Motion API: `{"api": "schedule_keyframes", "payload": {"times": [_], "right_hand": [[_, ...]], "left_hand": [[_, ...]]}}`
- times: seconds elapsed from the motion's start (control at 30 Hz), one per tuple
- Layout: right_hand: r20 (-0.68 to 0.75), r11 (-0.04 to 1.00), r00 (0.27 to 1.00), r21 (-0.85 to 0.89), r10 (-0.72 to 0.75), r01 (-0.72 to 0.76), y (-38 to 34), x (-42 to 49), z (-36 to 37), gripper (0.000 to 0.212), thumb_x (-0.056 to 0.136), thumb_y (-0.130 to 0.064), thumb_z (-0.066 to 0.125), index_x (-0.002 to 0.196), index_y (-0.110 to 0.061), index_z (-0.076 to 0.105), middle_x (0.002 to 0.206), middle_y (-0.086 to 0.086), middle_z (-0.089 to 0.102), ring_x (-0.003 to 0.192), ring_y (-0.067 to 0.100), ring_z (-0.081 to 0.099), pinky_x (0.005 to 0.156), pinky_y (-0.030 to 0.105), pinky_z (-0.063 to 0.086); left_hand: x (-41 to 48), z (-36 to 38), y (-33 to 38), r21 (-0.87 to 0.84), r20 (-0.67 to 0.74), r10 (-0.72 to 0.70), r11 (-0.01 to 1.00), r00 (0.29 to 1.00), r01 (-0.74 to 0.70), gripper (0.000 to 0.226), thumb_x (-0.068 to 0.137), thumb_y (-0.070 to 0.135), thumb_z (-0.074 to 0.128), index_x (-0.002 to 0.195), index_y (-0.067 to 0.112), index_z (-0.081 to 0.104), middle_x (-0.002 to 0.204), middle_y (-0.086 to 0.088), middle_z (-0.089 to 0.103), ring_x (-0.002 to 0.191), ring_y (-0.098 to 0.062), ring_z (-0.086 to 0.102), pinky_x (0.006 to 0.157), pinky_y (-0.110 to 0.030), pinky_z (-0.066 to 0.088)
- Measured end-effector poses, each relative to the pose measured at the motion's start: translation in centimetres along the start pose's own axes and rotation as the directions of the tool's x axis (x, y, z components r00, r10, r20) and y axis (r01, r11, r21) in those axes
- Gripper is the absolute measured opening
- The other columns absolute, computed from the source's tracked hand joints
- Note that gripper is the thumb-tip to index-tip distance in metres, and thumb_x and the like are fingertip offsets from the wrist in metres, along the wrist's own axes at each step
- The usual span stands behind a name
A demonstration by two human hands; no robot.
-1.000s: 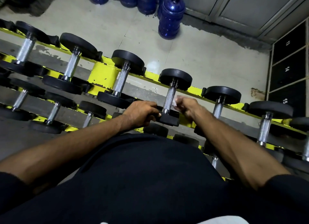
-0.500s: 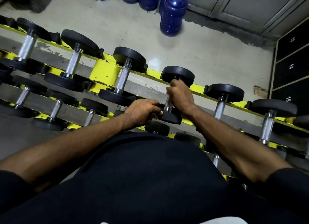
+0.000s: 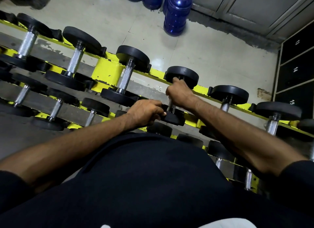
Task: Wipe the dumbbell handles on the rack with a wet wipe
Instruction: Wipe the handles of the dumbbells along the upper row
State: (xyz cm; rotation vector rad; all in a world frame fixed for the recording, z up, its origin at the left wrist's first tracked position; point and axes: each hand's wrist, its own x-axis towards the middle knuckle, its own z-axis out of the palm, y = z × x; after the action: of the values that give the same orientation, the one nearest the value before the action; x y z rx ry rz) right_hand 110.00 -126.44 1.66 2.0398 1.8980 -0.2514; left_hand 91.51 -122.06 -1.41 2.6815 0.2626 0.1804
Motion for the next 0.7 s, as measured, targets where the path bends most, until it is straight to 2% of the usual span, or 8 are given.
{"api": "schedule_keyframes", "payload": {"times": [0.13, 0.23, 0.33, 0.4, 0.47, 0.53, 0.57, 0.7], "right_hand": [[0.064, 0.940, 0.989, 0.325, -0.130, 0.103, -0.2, -2.8, 1.5, 0.010, 0.089, -0.019, 0.067, 0.094, -0.012, 0.072, 0.095, 0.008, 0.061, 0.087, 0.025, 0.062, 0.065, 0.030, 0.046], [-0.173, 0.790, 0.960, 0.609, 0.219, -0.070, 0.8, -3.9, 3.0, 0.005, 0.079, -0.007, 0.074, 0.083, -0.009, 0.074, 0.090, 0.005, 0.065, 0.083, 0.021, 0.061, 0.068, 0.031, 0.049], [0.022, 0.390, 0.780, 0.857, 0.626, -0.336, 0.3, -4.3, 5.3, 0.017, 0.071, 0.000, 0.072, 0.064, -0.015, 0.068, 0.077, 0.001, 0.067, 0.074, 0.017, 0.065, 0.063, 0.029, 0.051], [0.331, -0.003, 0.681, 0.900, 0.653, -0.435, -0.3, -4.6, 6.5, 0.027, 0.073, 0.006, 0.065, 0.057, -0.015, 0.062, 0.066, 0.005, 0.068, 0.065, 0.022, 0.070, 0.056, 0.035, 0.057], [0.570, -0.402, 0.647, 0.820, 0.506, -0.407, -0.1, -4.3, 6.1, 0.028, 0.077, 0.014, 0.058, 0.060, -0.008, 0.056, 0.060, 0.011, 0.061, 0.049, 0.021, 0.063, 0.042, 0.028, 0.050], [0.629, -0.561, 0.660, 0.745, 0.411, -0.361, 0.9, -3.6, 4.9, 0.030, 0.079, 0.018, 0.048, 0.063, -0.007, 0.051, 0.049, 0.007, 0.049, 0.031, 0.013, 0.046, 0.035, 0.018, 0.034], [0.643, -0.599, 0.648, 0.724, 0.408, -0.341, 1.6, -3.0, 4.4, 0.031, 0.082, 0.018, 0.046, 0.066, -0.008, 0.052, 0.050, 0.005, 0.048, 0.031, 0.011, 0.044, 0.038, 0.020, 0.035], [0.722, -0.801, 0.585, 0.567, 0.370, -0.193, 3.3, 0.2, 4.0, 0.031, 0.093, 0.013, 0.037, 0.083, -0.011, 0.054, 0.078, 0.006, 0.055, 0.067, 0.016, 0.056, 0.059, 0.030, 0.050]], "left_hand": [[0.0, -0.1, 0.1, 0.002, 0.007, 0.007, 1.000, 1.000, -0.007, 0.022, 0.079, 0.020, 0.082, 0.099, 0.023, 0.076, 0.092, 0.004, 0.066, 0.077, -0.019, 0.065, 0.059, -0.032, 0.052], [-0.1, -0.1, 0.2, -0.011, 0.000, -0.007, 1.000, 1.000, 0.007, 0.021, 0.079, 0.019, 0.082, 0.099, 0.023, 0.076, 0.092, 0.004, 0.064, 0.077, -0.018, 0.064, 0.059, -0.030, 0.051], [-0.1, -0.1, 0.2, -0.003, -0.006, -0.013, 1.000, 1.000, 0.013, 0.023, 0.078, 0.020, 0.083, 0.099, 0.024, 0.076, 0.093, 0.004, 0.064, 0.078, -0.017, 0.064, 0.061, -0.025, 0.047], [0.0, -0.2, 0.2, 0.008, 0.005, -0.002, 1.000, 1.000, 0.002, 0.026, 0.076, 0.019, 0.085, 0.100, 0.023, 0.076, 0.094, 0.004, 0.065, 0.079, -0.017, 0.065, 0.063, -0.023, 0.042], [0.0, -0.3, 0.2, 0.008, 0.017, 0.002, 1.000, 1.000, -0.002, 0.027, 0.075, 0.019, 0.085, 0.100, 0.022, 0.076, 0.094, 0.003, 0.065, 0.079, -0.016, 0.065, 0.064, -0.022, 0.041], [0.0, -0.3, 0.2, 0.007, 0.013, -0.003, 1.000, 1.000, 0.003, 0.025, 0.076, 0.019, 0.084, 0.099, 0.024, 0.076, 0.092, 0.004, 0.064, 0.078, -0.015, 0.064, 0.061, -0.021, 0.040], [0.0, -0.3, 0.3, 0.008, 0.010, -0.008, 1.000, 1.000, 0.008, 0.024, 0.077, 0.020, 0.084, 0.098, 0.024, 0.076, 0.091, 0.005, 0.064, 0.077, -0.015, 0.064, 0.060, -0.022, 0.039], [0.1, -0.2, 0.2, 0.008, 0.027, -0.024, 1.000, 0.999, 0.024, 0.024, 0.078, 0.019, 0.083, 0.099, 0.026, 0.075, 0.091, 0.007, 0.062, 0.075, -0.013, 0.062, 0.057, -0.023, 0.046]]}}
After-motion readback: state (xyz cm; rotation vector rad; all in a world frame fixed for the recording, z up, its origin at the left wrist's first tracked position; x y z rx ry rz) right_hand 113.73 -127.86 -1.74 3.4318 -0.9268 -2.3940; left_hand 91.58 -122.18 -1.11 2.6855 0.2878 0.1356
